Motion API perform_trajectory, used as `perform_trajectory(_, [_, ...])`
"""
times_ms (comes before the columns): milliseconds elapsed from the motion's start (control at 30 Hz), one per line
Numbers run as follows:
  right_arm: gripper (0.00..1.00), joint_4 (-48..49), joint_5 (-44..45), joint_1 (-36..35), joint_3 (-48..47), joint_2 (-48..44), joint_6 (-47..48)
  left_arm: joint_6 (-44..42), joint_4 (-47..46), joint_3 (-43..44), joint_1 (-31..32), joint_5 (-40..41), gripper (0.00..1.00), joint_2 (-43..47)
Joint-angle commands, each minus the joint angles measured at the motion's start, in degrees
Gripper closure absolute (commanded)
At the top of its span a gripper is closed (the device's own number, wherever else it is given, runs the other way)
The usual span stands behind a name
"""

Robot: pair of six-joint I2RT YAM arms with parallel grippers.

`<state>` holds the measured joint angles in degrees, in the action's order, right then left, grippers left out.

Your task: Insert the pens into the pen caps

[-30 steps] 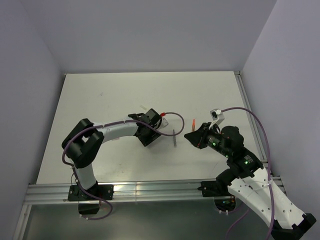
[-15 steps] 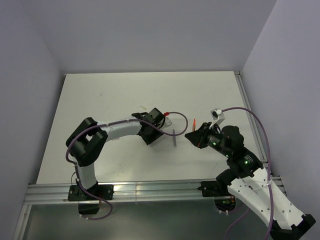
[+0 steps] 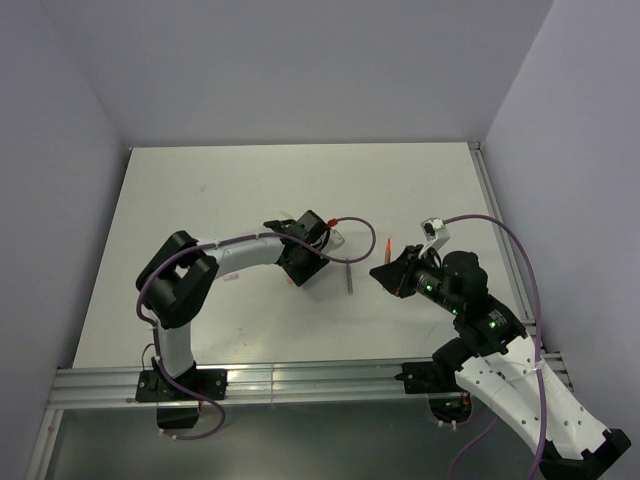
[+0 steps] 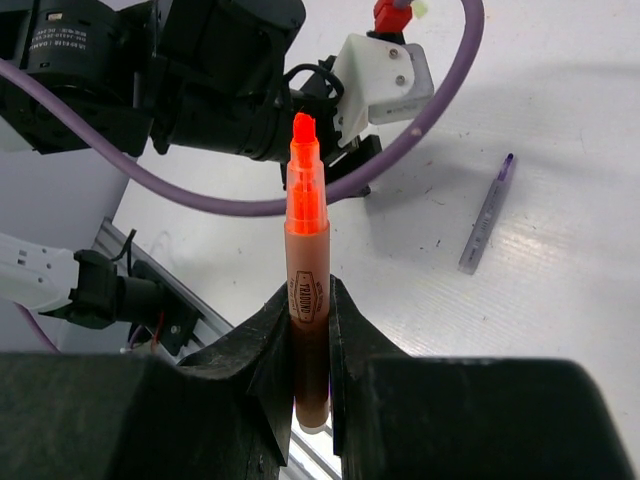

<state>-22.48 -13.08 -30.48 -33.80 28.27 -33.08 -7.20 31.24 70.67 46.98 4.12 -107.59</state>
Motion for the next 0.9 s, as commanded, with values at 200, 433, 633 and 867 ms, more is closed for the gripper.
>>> perform_trajectory(200, [1.0,-0.3,-0.4,0.4,-1.3,-0.3,1.2,1.8,3.1,-1.0,-1.6,-5.6,0.54,-1.7])
perform_trajectory(433, [1.0,-0.8,-0.5,0.6,-1.4,-0.6,1.1,2.6,4.0,-1.1,-1.8,-6.5,0.73,-3.1])
perform_trajectory(633, [1.0,-1.0,-0.5,0.5,-1.2,-0.5,1.2,4.3,5.8,0.4,-2.2,-8.9,0.78,-4.6])
perform_trajectory(867, [1.0,-0.6,-1.0,0.5,-1.4,0.5,1.4,6.8,3.5,2.6,-4.8,-12.1,1.0,0.3])
